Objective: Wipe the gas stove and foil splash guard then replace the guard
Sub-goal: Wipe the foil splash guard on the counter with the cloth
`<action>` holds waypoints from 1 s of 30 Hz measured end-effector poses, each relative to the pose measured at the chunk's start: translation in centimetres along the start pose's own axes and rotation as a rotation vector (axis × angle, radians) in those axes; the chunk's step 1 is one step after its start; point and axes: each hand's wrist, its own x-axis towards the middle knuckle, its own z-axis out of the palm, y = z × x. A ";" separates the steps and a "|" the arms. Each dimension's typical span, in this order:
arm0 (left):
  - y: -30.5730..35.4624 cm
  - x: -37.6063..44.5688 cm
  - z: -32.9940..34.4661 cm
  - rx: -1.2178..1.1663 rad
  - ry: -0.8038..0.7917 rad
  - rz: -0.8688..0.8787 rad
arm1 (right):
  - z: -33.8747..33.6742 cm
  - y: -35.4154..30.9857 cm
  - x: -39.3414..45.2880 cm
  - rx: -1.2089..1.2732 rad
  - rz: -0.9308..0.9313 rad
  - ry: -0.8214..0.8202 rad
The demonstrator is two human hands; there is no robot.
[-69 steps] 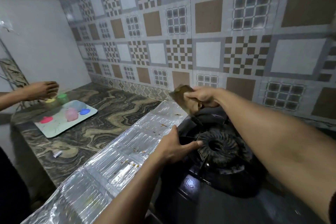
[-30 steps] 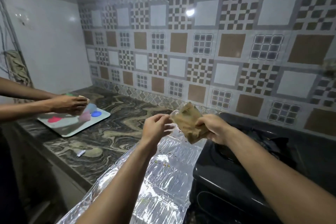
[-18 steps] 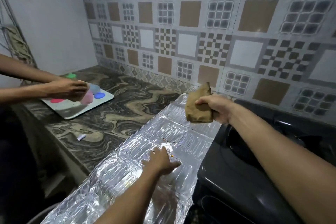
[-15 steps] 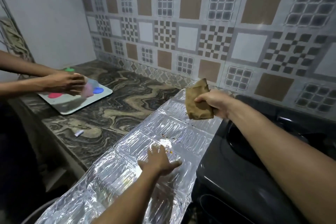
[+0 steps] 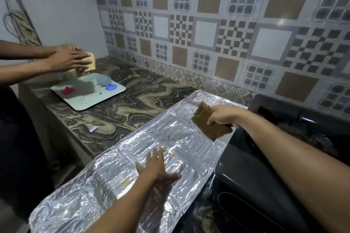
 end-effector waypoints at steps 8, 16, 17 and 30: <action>-2.8 -1.1 0.2 -0.042 -0.022 -0.014 | 1.3 0.4 -1.6 -0.095 -0.079 -0.062; -0.9 -1.1 -0.8 0.001 0.001 -0.010 | -1.4 0.9 -0.4 -0.254 -0.092 0.069; -0.2 -0.7 -1.1 0.022 0.034 0.019 | -2.4 0.8 0.3 -0.323 -0.088 0.075; 4.2 8.7 -2.6 -0.041 -0.006 0.018 | -10.0 -0.3 21.1 -0.802 -0.057 0.221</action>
